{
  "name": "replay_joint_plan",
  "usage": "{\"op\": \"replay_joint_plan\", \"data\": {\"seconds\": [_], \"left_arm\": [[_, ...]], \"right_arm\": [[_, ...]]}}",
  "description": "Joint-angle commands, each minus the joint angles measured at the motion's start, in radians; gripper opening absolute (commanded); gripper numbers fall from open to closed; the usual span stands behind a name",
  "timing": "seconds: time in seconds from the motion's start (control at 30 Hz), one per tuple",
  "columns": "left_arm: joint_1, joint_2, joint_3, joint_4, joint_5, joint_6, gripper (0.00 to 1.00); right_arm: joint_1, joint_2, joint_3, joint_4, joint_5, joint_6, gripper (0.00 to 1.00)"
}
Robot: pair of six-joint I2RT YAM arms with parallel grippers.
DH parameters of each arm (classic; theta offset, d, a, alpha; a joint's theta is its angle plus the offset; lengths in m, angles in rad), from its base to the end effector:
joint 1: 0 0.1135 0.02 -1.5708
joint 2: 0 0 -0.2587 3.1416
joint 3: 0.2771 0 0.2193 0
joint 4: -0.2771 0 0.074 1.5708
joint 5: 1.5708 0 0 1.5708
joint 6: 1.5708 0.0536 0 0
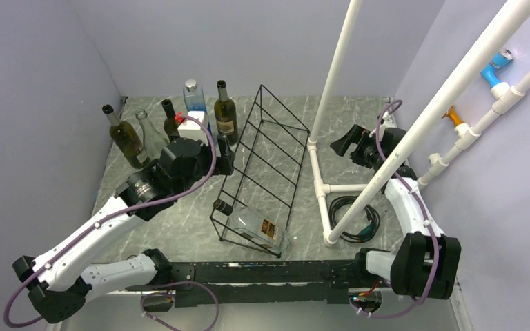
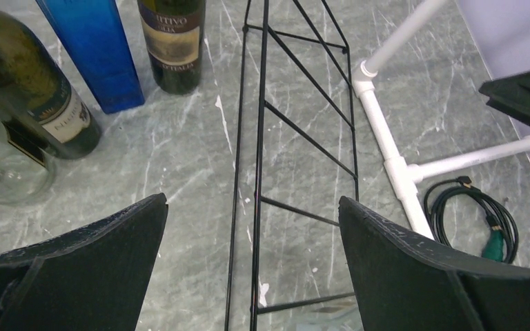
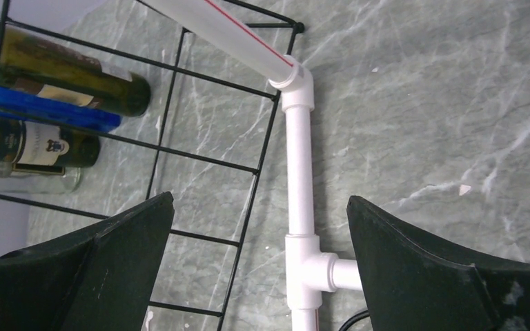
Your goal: Put the wine bottle on the wine rack
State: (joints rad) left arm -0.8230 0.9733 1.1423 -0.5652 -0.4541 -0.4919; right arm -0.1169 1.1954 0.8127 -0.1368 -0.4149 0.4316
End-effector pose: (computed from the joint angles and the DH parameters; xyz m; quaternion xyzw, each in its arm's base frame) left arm 0.1430 -0.1197 0.3749 0.0106 0.8205 -0.1816 0.5419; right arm 0.2509 -0.0077 0.2700 0.1298 0.8428 0.2529 0.4570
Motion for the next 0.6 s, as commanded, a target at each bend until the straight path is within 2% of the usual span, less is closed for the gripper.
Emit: {"op": "replay_joint_plan", "data": {"seconds": [0.0, 0.2, 0.43, 0.57], "left_arm": [[0.045, 0.039, 0.088, 0.052, 0.031, 0.064, 1.00], [0.092, 0.124, 0.166, 0.095, 0.029, 0.145, 1.00], [0.163, 0.309, 0.353, 0.080, 0.015, 0.261, 0.99], [0.217, 0.442, 0.522, 0.058, 0.009, 0.279, 0.99]], "right_arm": [[0.000, -0.081, -0.055, 0.190, -0.079, 0.042, 1.00], [0.000, -0.103, -0.080, 0.200, -0.039, 0.031, 1.00], [0.000, -0.131, -0.091, 0.176, -0.008, 0.001, 1.00], [0.000, -0.124, -0.099, 0.190, -0.007, -0.001, 1.00]]}}
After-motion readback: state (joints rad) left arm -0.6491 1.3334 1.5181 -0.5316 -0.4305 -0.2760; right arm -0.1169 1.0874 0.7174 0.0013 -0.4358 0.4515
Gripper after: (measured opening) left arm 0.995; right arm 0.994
